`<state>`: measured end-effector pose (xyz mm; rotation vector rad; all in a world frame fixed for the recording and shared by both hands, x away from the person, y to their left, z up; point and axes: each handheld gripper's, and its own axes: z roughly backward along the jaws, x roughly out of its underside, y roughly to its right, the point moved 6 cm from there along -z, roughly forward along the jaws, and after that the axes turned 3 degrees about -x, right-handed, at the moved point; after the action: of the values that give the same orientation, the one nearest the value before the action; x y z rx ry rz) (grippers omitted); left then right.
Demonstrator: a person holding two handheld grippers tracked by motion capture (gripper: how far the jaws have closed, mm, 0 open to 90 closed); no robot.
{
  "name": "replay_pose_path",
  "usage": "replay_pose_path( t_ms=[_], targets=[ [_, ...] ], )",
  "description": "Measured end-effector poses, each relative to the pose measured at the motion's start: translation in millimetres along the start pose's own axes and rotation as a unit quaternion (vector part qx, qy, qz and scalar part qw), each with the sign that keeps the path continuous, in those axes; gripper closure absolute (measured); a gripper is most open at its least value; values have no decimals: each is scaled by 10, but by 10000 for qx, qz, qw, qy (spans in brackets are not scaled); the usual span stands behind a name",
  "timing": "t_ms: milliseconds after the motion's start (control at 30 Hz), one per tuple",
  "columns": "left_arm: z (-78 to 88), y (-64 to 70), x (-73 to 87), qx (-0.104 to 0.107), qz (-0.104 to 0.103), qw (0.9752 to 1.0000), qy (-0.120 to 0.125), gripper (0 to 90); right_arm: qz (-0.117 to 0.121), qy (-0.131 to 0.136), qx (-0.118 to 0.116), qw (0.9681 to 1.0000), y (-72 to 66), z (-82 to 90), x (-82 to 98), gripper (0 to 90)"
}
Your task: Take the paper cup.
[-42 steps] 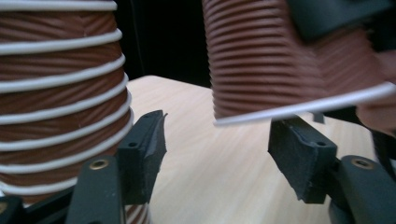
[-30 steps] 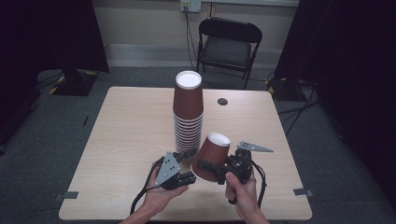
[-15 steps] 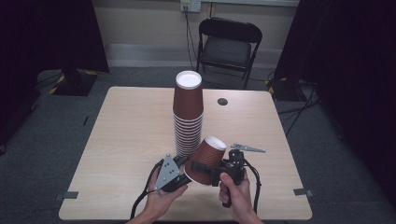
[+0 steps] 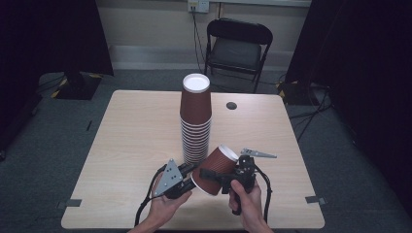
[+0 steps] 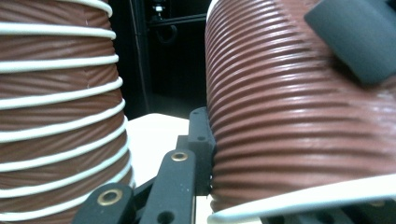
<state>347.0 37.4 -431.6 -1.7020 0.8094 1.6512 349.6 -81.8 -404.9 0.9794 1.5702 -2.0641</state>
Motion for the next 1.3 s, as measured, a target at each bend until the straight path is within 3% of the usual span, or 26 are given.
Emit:
replay_pose_path(
  t_ms=[267,333,567,767,900,1033,1067,1167,1267,1300],
  targets=[
    [7,-3,9,44,60,10000,-7,837,137,181,98,9997,37,63,-51,110],
    [14,-10,-8,113,99,9999,-22,844,53,140,-27,9999,52,93,-79,101],
    [41,-14,-51,202,178,9996,21,856,108,201,-170,9996,34,106,-118,92],
    [58,-1,-19,368,300,9988,-118,858,196,443,34,9988,85,217,-196,103],
    [66,10,-8,476,460,9975,-230,858,277,424,61,9987,92,227,-202,109],
    [99,1,-8,489,476,9971,-346,857,294,474,83,9984,111,254,-226,128],
    [121,5,1,542,587,9955,-512,856,312,499,107,9982,114,256,-225,131],
    [172,-6,-2,663,665,9917,-877,854,275,499,174,9982,142,260,-223,138],
    [198,-31,10,700,713,9897,-1025,852,267,485,267,9981,193,263,-211,141],
    [223,-61,30,719,828,9869,-1184,852,256,447,294,9982,206,259,-203,145]
  ],
)
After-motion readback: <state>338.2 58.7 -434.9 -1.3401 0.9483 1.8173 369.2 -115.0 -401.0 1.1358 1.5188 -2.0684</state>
